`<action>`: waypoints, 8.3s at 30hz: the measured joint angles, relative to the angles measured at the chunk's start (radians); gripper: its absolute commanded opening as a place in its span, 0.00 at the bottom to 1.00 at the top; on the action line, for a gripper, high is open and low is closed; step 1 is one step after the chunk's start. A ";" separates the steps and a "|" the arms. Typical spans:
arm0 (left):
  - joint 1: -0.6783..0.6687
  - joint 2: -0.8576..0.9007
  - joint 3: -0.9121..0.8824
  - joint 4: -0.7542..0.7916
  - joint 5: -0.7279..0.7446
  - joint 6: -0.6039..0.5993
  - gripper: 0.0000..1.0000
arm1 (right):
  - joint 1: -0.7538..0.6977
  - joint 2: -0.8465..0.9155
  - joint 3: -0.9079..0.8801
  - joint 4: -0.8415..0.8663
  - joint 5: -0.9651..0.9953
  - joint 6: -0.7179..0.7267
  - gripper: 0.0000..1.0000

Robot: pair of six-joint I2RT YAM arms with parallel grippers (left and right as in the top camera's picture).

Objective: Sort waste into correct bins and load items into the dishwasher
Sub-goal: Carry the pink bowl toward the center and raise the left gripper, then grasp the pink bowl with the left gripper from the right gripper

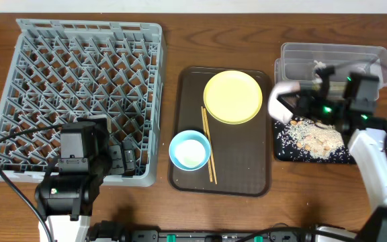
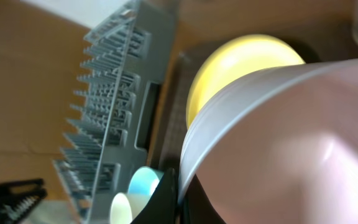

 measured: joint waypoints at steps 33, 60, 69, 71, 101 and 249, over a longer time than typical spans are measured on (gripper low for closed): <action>0.000 0.000 0.000 0.000 0.000 0.000 0.95 | 0.610 0.297 0.034 0.137 0.760 -0.361 0.40; -0.216 0.278 0.202 0.079 0.177 -0.121 0.95 | 0.314 -0.238 0.034 -0.463 0.715 -0.212 0.60; -0.290 0.316 0.214 -0.081 0.085 -0.136 0.95 | 0.344 -0.238 0.034 -0.414 0.530 -0.202 0.62; -0.285 0.315 0.214 -0.129 0.051 -0.151 0.95 | 0.383 -0.237 0.034 -0.395 0.505 -0.200 0.63; -0.009 0.220 0.214 -0.229 -0.001 -0.203 0.95 | 0.848 0.212 0.034 -0.088 0.632 0.055 0.07; -0.211 0.558 0.200 1.047 1.207 -0.419 0.45 | 0.314 0.001 0.107 0.266 -0.349 0.321 0.56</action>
